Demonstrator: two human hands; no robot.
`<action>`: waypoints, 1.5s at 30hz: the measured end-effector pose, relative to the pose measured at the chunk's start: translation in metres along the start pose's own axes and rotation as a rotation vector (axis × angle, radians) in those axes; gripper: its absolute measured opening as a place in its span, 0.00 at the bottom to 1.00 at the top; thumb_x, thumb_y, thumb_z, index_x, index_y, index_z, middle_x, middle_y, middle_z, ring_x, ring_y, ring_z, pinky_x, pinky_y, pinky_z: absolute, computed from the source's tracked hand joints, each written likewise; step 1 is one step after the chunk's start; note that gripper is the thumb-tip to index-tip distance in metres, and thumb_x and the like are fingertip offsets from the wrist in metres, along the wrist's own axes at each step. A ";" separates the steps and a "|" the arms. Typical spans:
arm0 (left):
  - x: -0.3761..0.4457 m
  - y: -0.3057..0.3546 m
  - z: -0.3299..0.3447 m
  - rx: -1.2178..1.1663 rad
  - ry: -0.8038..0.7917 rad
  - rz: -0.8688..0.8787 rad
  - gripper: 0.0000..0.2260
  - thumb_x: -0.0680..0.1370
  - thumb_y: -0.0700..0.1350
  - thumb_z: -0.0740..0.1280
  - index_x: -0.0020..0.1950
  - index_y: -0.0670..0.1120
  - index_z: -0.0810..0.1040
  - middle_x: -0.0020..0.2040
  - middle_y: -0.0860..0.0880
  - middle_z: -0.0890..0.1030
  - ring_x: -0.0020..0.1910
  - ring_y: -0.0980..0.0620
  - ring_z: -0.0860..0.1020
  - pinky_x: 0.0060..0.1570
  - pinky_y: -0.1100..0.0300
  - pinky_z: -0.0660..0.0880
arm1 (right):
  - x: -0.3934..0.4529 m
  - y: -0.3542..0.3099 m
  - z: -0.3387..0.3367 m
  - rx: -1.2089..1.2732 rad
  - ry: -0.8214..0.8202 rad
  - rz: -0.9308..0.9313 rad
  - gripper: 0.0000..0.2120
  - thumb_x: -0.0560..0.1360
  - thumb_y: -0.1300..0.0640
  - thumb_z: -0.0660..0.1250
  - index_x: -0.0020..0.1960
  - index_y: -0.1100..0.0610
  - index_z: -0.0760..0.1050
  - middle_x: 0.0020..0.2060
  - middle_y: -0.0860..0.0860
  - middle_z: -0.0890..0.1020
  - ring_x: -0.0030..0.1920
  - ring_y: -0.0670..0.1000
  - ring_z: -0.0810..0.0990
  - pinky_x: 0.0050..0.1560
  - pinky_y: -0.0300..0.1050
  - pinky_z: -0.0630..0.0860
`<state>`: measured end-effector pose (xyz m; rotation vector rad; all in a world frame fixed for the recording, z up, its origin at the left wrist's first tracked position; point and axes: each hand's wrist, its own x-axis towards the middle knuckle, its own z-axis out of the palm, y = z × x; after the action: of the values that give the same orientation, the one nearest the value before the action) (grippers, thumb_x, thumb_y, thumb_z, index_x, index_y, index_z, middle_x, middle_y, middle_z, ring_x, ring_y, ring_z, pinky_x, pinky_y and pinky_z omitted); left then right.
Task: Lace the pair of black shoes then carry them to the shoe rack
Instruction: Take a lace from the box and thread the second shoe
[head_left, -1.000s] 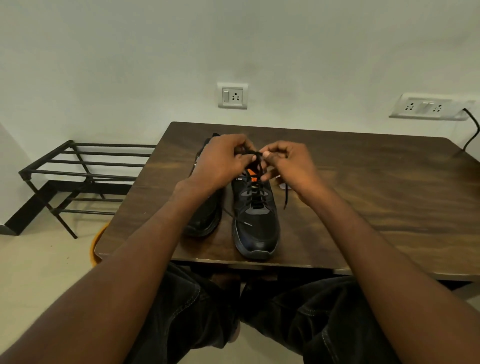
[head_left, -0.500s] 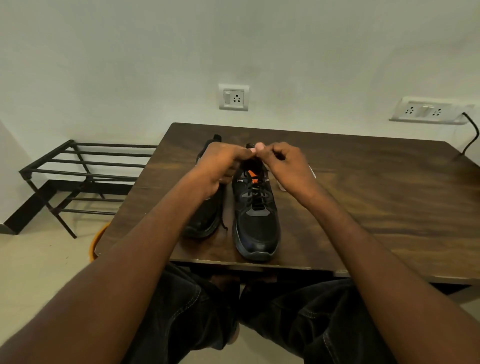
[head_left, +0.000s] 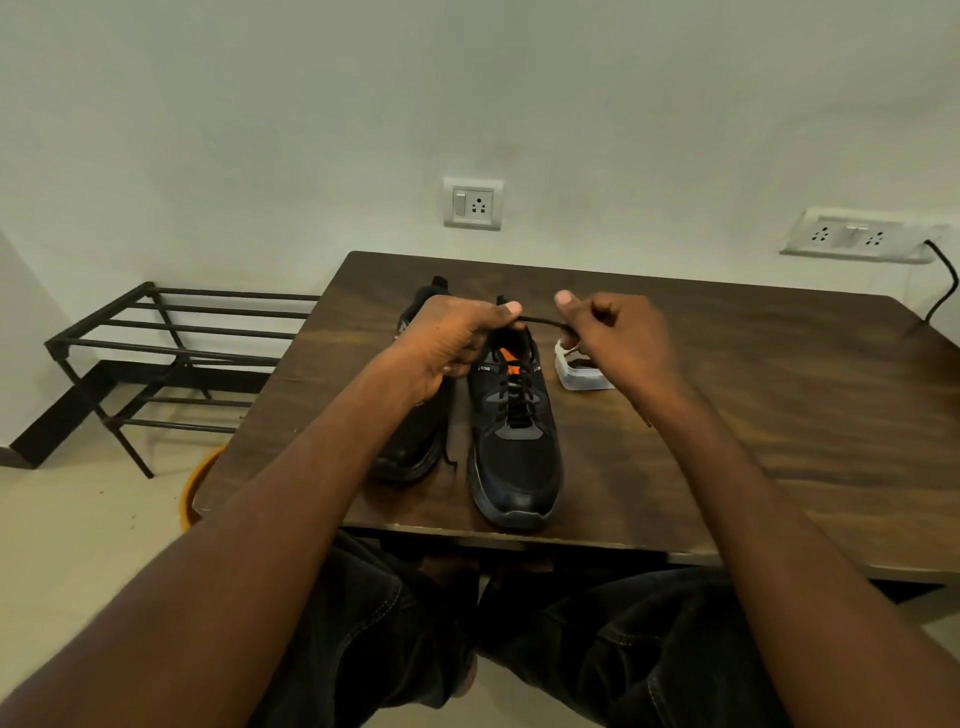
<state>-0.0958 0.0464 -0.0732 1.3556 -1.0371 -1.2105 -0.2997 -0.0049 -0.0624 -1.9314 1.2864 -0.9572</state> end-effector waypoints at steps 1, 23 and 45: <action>-0.001 0.001 0.001 0.020 -0.006 0.008 0.16 0.80 0.51 0.71 0.59 0.39 0.84 0.26 0.54 0.65 0.23 0.56 0.58 0.21 0.64 0.55 | -0.002 0.001 -0.002 0.018 -0.082 -0.022 0.17 0.80 0.39 0.69 0.47 0.52 0.84 0.37 0.48 0.88 0.40 0.47 0.87 0.49 0.49 0.83; 0.010 -0.025 0.016 0.974 0.211 0.222 0.09 0.79 0.48 0.74 0.55 0.50 0.78 0.47 0.53 0.80 0.44 0.57 0.78 0.45 0.63 0.74 | 0.009 0.033 0.022 -0.286 -0.345 0.093 0.13 0.74 0.48 0.79 0.53 0.52 0.81 0.42 0.49 0.86 0.40 0.47 0.86 0.42 0.43 0.80; 0.006 -0.019 -0.010 0.930 0.275 0.128 0.06 0.79 0.41 0.72 0.42 0.46 0.79 0.41 0.47 0.83 0.41 0.49 0.84 0.48 0.52 0.83 | 0.013 0.025 0.042 -0.282 -0.132 0.075 0.12 0.79 0.50 0.74 0.38 0.50 0.83 0.29 0.45 0.85 0.35 0.42 0.84 0.43 0.45 0.82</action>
<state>-0.0857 0.0444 -0.0927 2.0348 -1.5308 -0.3910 -0.2737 -0.0208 -0.1021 -2.1008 1.4677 -0.6260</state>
